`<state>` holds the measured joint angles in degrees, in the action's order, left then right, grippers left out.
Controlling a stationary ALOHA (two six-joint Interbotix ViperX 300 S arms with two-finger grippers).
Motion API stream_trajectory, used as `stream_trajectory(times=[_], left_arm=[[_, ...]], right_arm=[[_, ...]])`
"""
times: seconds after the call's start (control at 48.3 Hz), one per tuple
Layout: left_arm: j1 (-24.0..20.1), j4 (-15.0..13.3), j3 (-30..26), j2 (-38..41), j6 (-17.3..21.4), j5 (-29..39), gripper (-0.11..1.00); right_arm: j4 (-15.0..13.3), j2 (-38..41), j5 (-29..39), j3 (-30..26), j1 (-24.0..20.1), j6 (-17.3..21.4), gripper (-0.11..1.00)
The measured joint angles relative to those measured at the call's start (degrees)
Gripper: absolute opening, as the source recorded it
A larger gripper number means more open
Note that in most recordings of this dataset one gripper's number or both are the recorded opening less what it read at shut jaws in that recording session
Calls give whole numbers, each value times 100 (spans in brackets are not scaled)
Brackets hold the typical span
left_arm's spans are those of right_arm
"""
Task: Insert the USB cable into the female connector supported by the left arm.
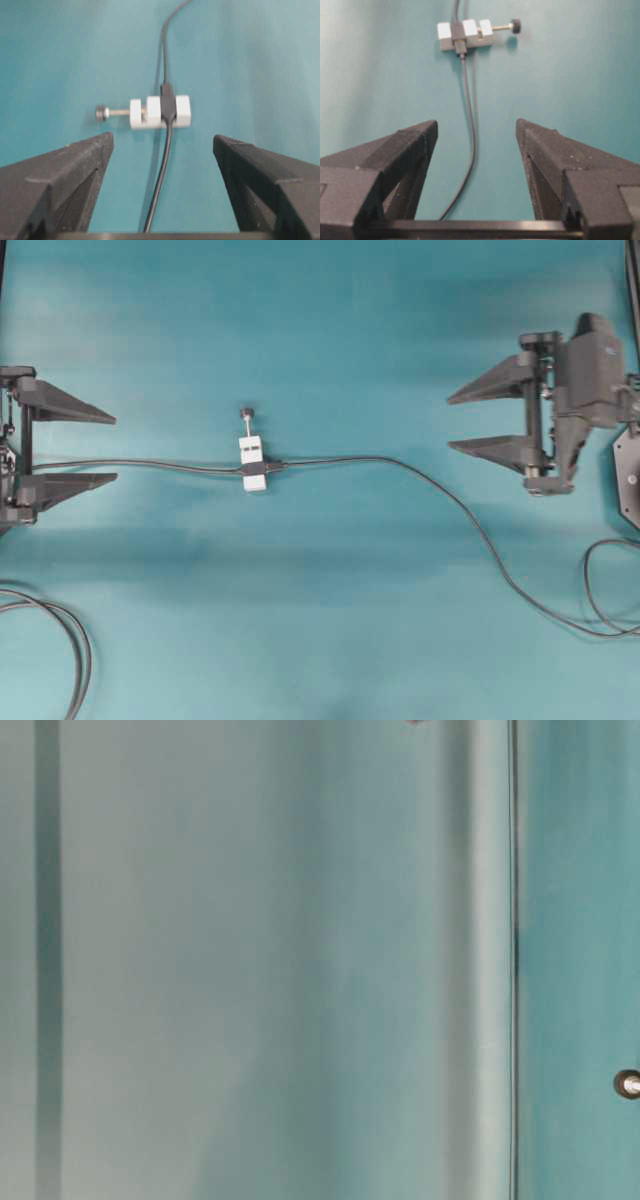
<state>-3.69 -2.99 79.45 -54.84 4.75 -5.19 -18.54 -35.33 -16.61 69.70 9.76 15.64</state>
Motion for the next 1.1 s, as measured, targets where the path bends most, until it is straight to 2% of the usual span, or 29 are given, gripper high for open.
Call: stream_trajectory(times=[0.249,0.373,0.539,0.663,0.829,1.098], left_arm=[[18,9,0,-167,0,-554,92],[26,0,88,-176,0,-1090,92],[26,9,396,-176,0,-2188,92],[35,0,615,-176,0,-2619,92],[44,0,712,-176,0,-2558,92],[53,9,721,-185,0,-1793,92]], right_arm=[[0,-1310,0,712,0,9,67],[0,-1881,0,1063,0,0,67],[0,-2109,62,1239,0,0,67],[0,-2109,272,1283,0,0,67],[0,-2109,519,1354,0,0,67],[0,-2109,606,1371,0,0,67]])
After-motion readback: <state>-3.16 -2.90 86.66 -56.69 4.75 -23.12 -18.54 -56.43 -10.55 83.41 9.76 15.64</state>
